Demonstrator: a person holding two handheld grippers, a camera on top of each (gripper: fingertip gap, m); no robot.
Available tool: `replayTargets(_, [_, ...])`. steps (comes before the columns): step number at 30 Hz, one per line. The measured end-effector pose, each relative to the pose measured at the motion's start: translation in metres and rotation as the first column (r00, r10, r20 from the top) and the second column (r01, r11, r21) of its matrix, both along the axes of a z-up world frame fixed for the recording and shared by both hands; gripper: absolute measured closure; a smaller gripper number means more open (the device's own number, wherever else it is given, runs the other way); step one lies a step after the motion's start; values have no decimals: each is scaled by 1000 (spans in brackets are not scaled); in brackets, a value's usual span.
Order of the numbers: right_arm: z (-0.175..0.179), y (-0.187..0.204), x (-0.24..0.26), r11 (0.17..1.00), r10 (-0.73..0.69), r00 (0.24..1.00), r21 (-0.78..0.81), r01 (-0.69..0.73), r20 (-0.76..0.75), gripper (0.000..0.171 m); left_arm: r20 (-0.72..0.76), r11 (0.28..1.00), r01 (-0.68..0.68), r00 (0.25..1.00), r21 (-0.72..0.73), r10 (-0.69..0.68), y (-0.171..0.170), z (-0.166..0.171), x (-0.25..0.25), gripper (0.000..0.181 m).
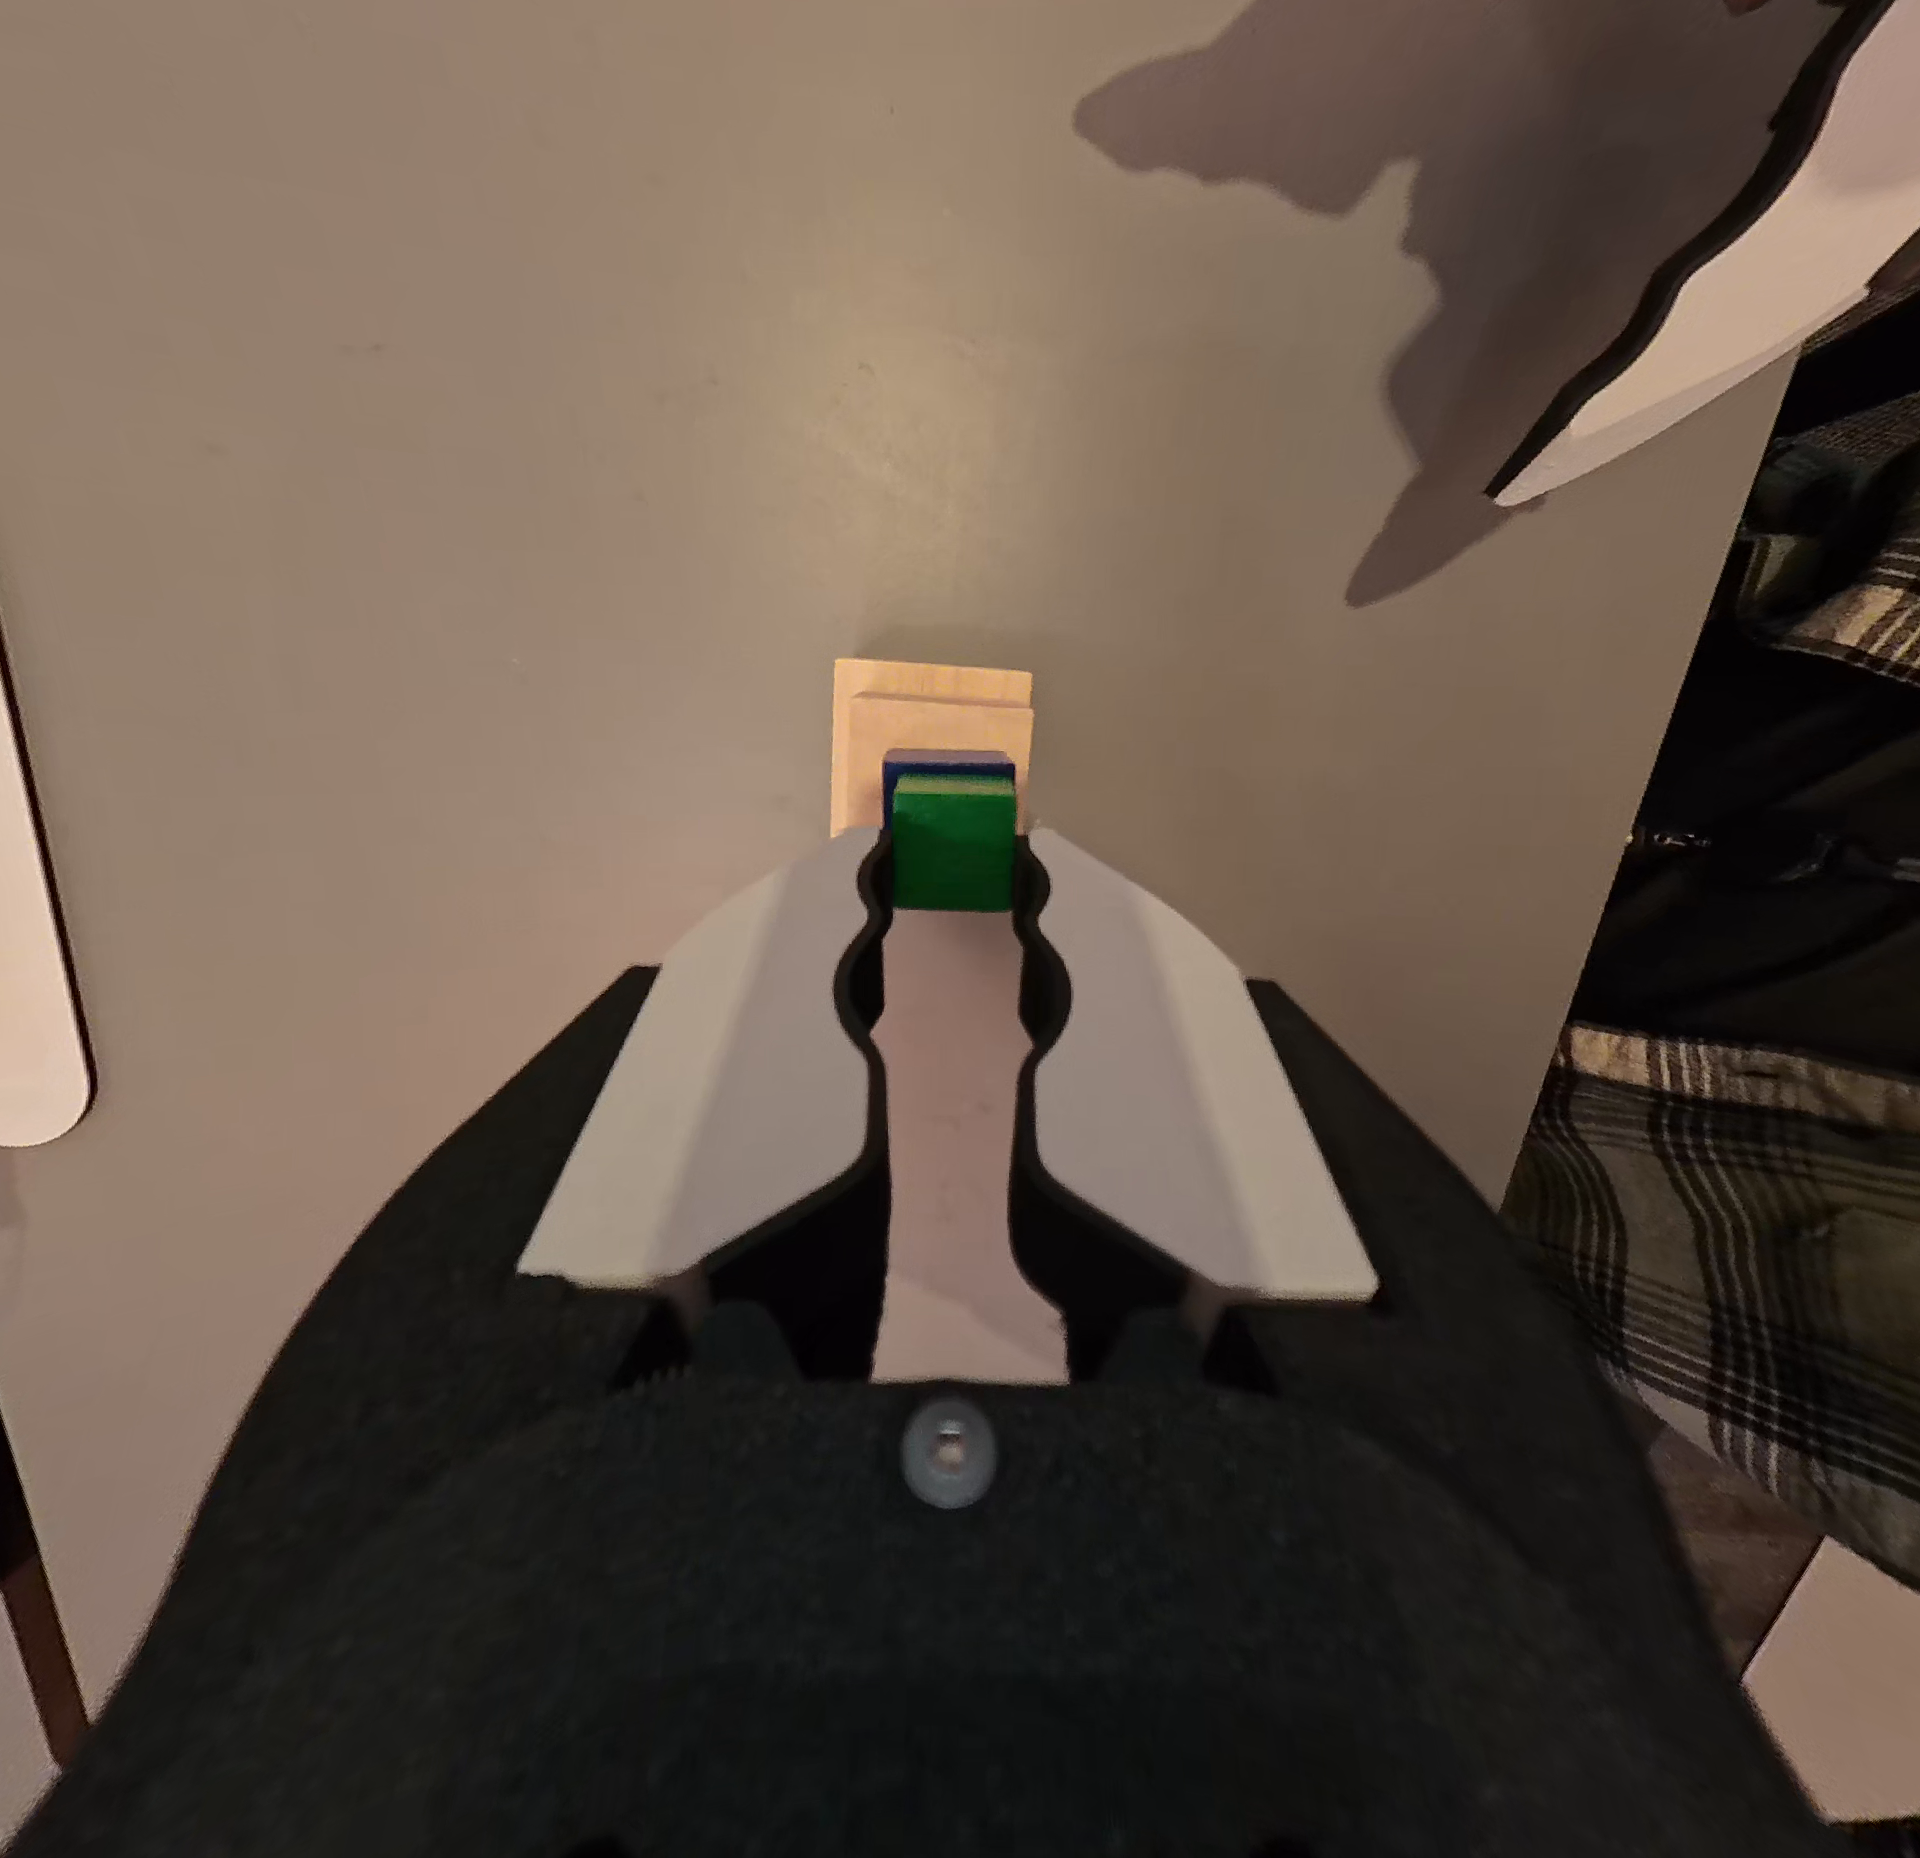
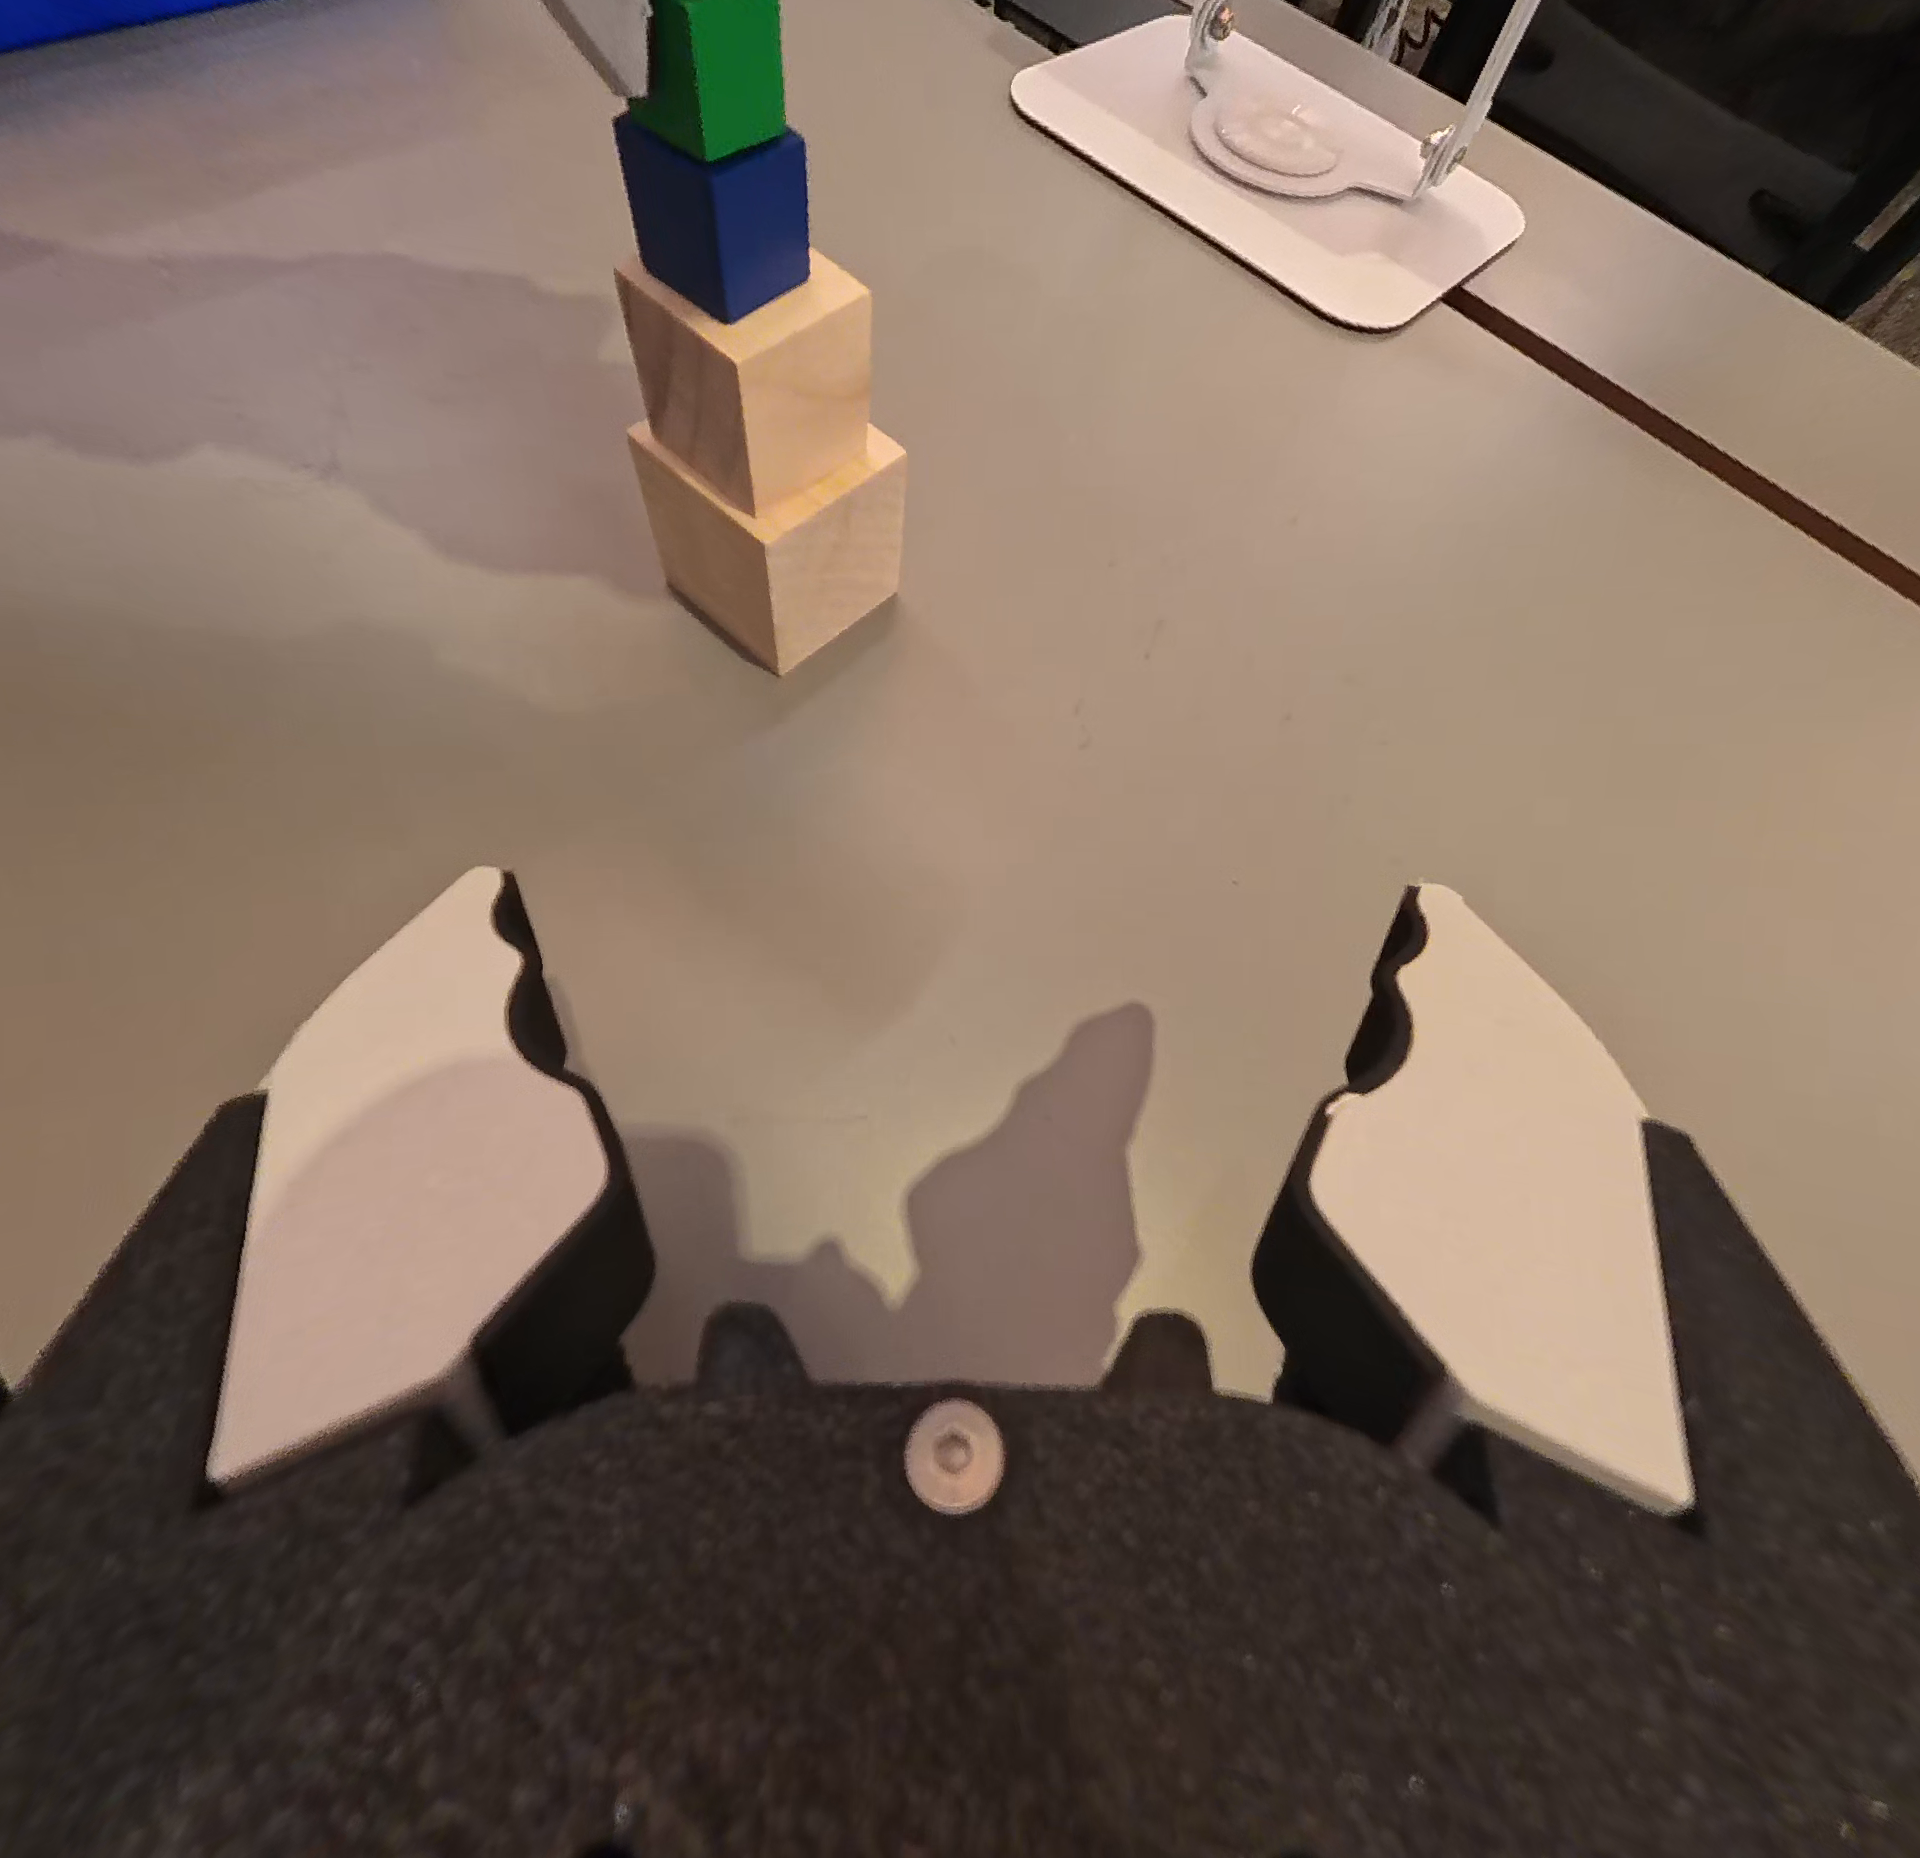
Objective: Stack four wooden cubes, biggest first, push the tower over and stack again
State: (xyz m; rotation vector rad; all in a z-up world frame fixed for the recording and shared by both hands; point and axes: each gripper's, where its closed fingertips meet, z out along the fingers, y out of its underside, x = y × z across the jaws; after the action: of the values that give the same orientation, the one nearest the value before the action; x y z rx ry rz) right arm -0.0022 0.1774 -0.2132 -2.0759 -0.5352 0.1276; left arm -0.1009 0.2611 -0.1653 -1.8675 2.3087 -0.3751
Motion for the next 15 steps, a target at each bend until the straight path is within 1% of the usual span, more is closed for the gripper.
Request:
replayTargets(10, [1,0,-1,1000,2,1000,3,-2,0,25,-8,1000,3,1000,5,-3,0,-2,0,158])
replayTargets(13, [1,0,-1,1000,2,1000,5,-2,-1,25,-11,1000,-1,1000,4,2,0,-2,-1,152])
replayTargets(15, [1,0,-1,1000,1,1000,2,-1,-2,25,-12,1000,-5,1000,10,5,2,-1,-2,144])
